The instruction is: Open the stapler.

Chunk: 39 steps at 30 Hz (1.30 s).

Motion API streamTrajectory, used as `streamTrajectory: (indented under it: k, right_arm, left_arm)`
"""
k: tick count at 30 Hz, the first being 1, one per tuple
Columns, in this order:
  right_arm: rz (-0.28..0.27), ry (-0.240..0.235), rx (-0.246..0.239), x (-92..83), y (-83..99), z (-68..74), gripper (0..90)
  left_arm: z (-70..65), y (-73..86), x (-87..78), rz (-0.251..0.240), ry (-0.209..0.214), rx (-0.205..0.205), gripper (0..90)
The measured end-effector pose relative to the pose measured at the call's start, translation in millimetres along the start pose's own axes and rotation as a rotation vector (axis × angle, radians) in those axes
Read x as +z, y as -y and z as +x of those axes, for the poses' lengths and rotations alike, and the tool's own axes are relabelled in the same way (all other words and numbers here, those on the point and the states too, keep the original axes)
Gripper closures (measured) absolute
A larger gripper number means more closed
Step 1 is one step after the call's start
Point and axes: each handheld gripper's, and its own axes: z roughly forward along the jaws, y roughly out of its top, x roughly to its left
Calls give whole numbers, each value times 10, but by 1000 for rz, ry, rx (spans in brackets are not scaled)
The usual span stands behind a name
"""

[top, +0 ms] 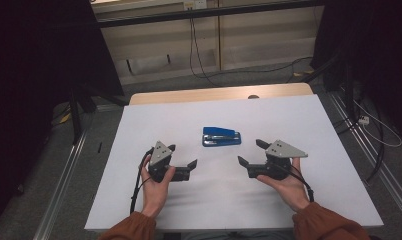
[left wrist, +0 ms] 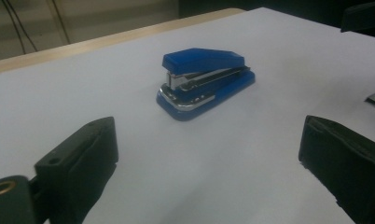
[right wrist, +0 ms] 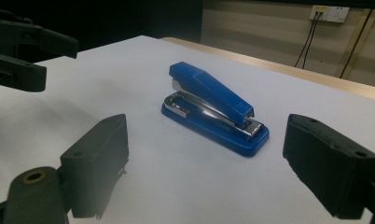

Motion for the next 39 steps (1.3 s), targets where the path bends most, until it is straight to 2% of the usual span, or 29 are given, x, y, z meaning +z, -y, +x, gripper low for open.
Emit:
streamTrajectory:
  k: [2, 7, 9, 11, 13, 19, 21, 24, 26, 27, 28, 31, 36, 39]
  right_arm:
    - [-13, 2, -9, 28, -4, 10, 180]
    - [-14, -1, -4, 122, -16, 32, 186]
    - [-11, -7, -3, 170, -25, 39, 194]
    - [-8, -10, -8, 218, -30, 50, 194]
    - [4, -5, -12, 274, -38, 59, 172]
    - [16, -30, -12, 426, -96, 91, 208]
    - [14, -40, -18, 470, -119, 104, 227]
    - [9, -65, -16, 546, -141, 110, 290]
    - [27, -78, -21, 603, -145, 113, 279]
    - [35, -81, -18, 631, -145, 115, 297]
    - [40, -91, -17, 658, -144, 114, 311]
    - [48, -92, -23, 730, -155, 120, 323]
    - [49, -94, -27, 820, -211, 119, 362]
    - [46, -98, -31, 873, -256, 118, 380]
  left_arm:
    - [3, -21, 41, -8, 25, -9, 52]
    - [13, -47, 158, -6, 52, -2, 58]
    - [29, -49, 206, -7, 41, 6, 68]
    - [58, -50, 241, -23, 46, -14, 75]
    - [80, -73, 268, -16, 43, -17, 75]
    - [130, -119, 337, -22, 77, -29, 73]
    - [147, -116, 350, -19, 67, -18, 65]
    - [175, -123, 372, -41, 56, -15, 62]
    - [204, -160, 400, -23, 37, -9, 61]
    - [215, -186, 417, -29, 24, -12, 60]
    - [228, -207, 434, -43, 30, -21, 60]
    - [277, -262, 493, -52, 33, -10, 58]
    - [384, -324, 614, -46, 2, 26, 59]
    - [427, -324, 664, -55, -4, 13, 61]
